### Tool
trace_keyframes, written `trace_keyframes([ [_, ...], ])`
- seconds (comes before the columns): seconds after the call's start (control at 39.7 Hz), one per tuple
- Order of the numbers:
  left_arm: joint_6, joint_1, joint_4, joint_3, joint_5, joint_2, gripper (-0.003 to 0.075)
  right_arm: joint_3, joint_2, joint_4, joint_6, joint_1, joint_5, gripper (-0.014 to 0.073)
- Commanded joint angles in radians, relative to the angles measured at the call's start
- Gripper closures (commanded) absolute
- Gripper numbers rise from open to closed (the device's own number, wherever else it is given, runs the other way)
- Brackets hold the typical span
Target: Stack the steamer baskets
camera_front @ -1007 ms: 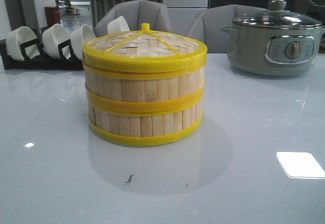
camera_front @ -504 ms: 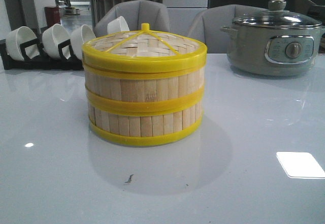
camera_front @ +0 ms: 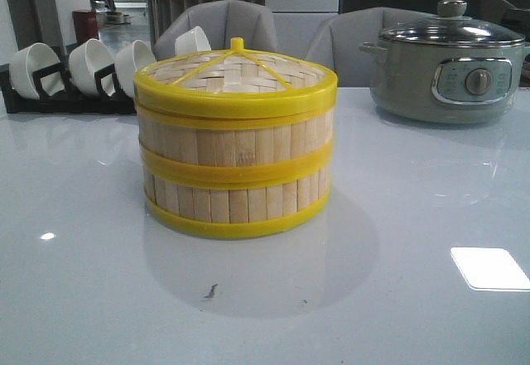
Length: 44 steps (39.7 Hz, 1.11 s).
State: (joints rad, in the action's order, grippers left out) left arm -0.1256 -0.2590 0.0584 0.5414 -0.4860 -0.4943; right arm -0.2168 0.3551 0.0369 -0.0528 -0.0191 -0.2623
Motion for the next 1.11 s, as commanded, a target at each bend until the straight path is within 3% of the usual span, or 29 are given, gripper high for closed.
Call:
trace_keyframes([
  [0.0, -0.006, -0.008, -0.004, 0.031, 0.091, -0.001, 0.0631, -0.030, 0.004, -0.007, 0.009, -0.006, 0.072, 0.0540],
  [0.53, -0.006, -0.008, 0.002, 0.031, 0.091, -0.001, 0.0631, -0.030, 0.004, -0.007, 0.009, -0.006, 0.072, 0.0540],
  [0.76, 0.011, 0.054, 0.121, 0.015, 0.119, 0.046, 0.0631, -0.030, 0.004, -0.007, 0.009, -0.006, 0.072, 0.0540],
  [1.08, 0.011, 0.173, 0.062, -0.232, 0.355, 0.230, 0.0631, -0.030, 0.004, -0.007, 0.009, -0.006, 0.072, 0.0540],
])
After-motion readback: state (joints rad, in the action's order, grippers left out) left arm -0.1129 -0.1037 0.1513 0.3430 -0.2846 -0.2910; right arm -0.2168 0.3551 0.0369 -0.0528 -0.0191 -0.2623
